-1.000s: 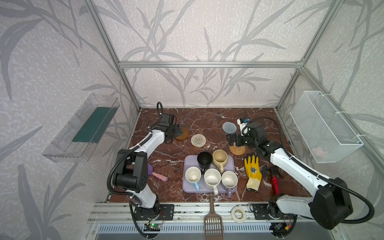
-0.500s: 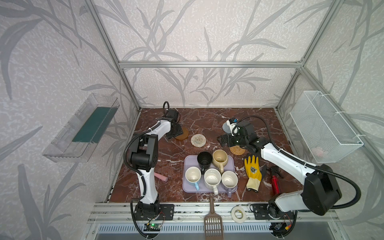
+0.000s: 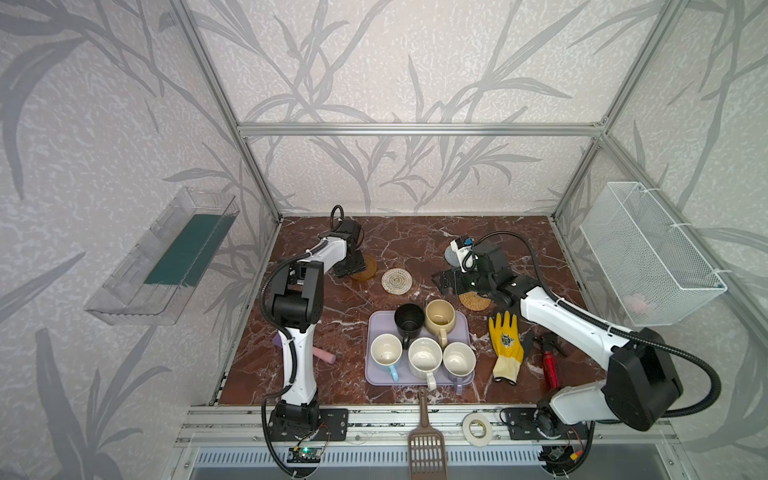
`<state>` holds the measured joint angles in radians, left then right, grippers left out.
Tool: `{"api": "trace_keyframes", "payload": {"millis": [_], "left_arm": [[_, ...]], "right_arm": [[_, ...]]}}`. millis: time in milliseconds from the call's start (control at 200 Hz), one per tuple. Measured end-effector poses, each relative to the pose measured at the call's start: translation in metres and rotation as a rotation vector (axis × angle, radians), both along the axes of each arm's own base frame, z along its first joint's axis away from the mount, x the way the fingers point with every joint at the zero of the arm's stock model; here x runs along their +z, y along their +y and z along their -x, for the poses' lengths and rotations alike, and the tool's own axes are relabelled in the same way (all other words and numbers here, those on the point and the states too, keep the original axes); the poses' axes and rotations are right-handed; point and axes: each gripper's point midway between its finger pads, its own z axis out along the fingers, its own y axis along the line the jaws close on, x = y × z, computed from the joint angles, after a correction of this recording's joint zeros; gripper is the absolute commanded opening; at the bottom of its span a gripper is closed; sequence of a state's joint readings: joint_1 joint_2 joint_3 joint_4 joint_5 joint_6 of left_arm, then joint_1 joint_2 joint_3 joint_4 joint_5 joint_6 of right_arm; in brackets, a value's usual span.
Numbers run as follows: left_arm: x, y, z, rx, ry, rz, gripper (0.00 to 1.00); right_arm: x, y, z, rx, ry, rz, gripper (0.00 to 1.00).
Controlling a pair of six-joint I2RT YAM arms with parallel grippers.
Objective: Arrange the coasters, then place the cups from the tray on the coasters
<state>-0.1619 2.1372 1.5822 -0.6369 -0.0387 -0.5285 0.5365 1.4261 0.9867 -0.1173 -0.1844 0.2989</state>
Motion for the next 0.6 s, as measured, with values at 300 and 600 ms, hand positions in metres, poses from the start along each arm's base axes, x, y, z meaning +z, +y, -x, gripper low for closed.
{"api": "trace_keyframes", "payload": {"millis": [300,600], "left_arm": [[0.0,-0.001,0.014,-0.01,0.017,-0.025,0.47],[0.0,0.009,0.039,-0.002,0.047,-0.059,0.45]], "right_arm": [[0.0,0.0,0.0,-0.002,0.001,-0.003,0.99],[0.003,0.005,0.004,0.009,-0.003,-0.009,0.99]]}}
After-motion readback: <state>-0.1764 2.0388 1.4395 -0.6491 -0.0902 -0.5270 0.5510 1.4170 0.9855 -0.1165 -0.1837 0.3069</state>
